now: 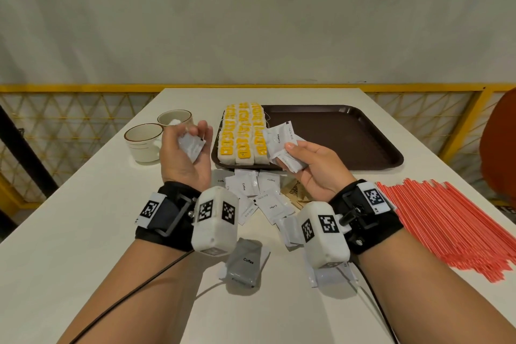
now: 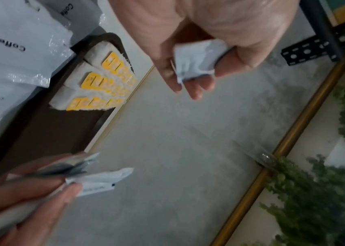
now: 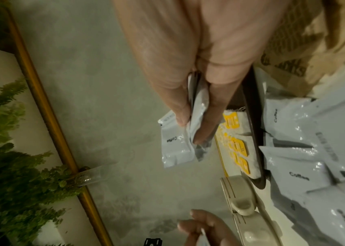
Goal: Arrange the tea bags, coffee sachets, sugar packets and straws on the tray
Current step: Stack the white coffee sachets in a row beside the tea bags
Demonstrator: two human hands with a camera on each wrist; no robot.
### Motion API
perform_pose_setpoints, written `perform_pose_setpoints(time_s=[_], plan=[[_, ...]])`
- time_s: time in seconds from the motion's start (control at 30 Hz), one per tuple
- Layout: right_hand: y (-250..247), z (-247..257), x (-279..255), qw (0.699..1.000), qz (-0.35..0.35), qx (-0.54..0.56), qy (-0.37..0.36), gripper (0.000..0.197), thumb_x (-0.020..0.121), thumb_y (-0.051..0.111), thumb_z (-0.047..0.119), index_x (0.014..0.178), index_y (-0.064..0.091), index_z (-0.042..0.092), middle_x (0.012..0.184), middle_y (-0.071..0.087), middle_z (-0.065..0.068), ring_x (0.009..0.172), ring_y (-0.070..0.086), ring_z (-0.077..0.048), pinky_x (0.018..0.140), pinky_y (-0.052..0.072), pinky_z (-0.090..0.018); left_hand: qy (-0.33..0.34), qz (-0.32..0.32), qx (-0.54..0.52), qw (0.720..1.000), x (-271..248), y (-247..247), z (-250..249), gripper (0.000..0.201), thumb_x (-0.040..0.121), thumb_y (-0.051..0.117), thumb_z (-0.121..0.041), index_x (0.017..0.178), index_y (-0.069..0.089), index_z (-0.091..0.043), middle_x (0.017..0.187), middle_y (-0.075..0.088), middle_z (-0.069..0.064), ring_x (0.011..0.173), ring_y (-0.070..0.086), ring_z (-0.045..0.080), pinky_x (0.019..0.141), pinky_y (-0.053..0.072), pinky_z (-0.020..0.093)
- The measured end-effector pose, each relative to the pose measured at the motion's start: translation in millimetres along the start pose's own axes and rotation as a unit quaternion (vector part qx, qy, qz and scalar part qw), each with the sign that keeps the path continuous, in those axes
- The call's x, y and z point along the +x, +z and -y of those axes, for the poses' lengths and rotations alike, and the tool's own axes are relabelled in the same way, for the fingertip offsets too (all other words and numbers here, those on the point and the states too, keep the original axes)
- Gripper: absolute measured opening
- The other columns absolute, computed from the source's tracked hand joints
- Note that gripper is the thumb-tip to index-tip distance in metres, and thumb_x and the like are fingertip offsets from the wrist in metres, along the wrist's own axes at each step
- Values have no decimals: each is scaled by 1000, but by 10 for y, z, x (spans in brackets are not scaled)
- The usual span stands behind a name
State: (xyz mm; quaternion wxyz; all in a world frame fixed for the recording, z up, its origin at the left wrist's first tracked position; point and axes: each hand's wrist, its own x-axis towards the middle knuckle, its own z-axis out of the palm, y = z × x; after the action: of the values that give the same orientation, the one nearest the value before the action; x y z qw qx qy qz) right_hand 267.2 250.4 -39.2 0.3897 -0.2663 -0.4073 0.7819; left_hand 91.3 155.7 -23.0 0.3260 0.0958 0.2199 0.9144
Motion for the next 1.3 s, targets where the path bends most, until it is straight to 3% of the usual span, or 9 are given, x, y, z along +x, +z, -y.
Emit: perform_pose_setpoints(time_s=[0.1, 0.2, 0.37, 0.57, 0.7, 0.83, 1.0, 1.07, 1.3], plan=[[15, 4, -24, 1000, -3, 9, 11, 16, 90, 59, 0, 104, 63, -6, 102, 69, -22, 86, 70, -26, 68, 59, -27, -92, -18, 114, 989, -22, -12, 69, 25, 90, 60, -36, 81, 49, -16, 60, 43, -3, 53, 45, 8, 57, 45, 21], [30, -7, -40, 999, -11, 23, 22, 14, 89, 59, -2, 102, 62, -7, 99, 69, -22, 79, 71, -25, 63, 58, -26, -181, 41, 186, 965, -88, 4, 140, 34, 81, 63, -50, 84, 51, -19, 62, 37, -5, 52, 32, 6, 50, 32, 17], [58, -34, -62, 999, -27, 25, 8, 8, 90, 58, -3, 94, 64, -6, 92, 70, -22, 73, 70, -23, 60, 58, -26, -122, 133, 328, 927, -219, 11, 244, 28, 80, 70, -7, 102, 54, -9, 75, 52, -1, 51, 40, 5, 43, 37, 15], [100, -95, -116, 999, 21, -49, 6, 20, 89, 60, 1, 106, 64, -10, 99, 69, -24, 74, 71, -24, 60, 58, -30, -69, 186, 439, 876, -281, -34, 331, 11, 90, 60, -8, 100, 64, -6, 79, 66, 3, 59, 55, 6, 48, 38, 17], [98, -58, -106, 995, 37, -98, -2, 18, 86, 61, -3, 103, 65, -9, 102, 68, -24, 84, 68, -26, 77, 60, -33, -69, 142, 385, 909, -235, -26, 260, 12, 94, 53, -5, 90, 64, -9, 69, 61, -1, 60, 52, 10, 52, 42, 19], [26, 40, -56, 986, -2, -161, -54, 11, 83, 67, 0, 81, 75, 8, 93, 72, -14, 92, 63, -29, 97, 45, -46, -87, 97, 390, 912, -119, -59, 145, 13, 95, 50, -5, 99, 62, -9, 88, 66, 7, 78, 62, 18, 65, 53, 28], [-2, 74, -84, 979, 52, -195, -43, 8, 82, 66, -3, 81, 72, 3, 89, 72, -14, 74, 69, -22, 75, 60, -37, -85, 150, 422, 890, -176, -68, 157, 16, 94, 51, -3, 90, 65, -9, 70, 71, 1, 65, 67, 14, 55, 54, 25], [33, 42, -128, 972, 86, -218, -24, 8, 80, 67, -4, 80, 72, 3, 86, 72, -12, 70, 69, -22, 68, 60, -35, -104, 164, 401, 895, -216, -43, 203, 15, 94, 52, -4, 95, 66, -8, 79, 73, 4, 72, 70, 17, 60, 56, 29], [130, -59, -157, 967, 76, -240, -43, 11, 79, 72, 1, 79, 75, 12, 93, 72, -11, 89, 65, -29, 95, 48, -54, -163, 162, 298, 926, -265, -11, 344, 24, 98, 44, -11, 117, 56, -1, 109, 63, 21, 95, 64, 29, 81, 54, 38]])
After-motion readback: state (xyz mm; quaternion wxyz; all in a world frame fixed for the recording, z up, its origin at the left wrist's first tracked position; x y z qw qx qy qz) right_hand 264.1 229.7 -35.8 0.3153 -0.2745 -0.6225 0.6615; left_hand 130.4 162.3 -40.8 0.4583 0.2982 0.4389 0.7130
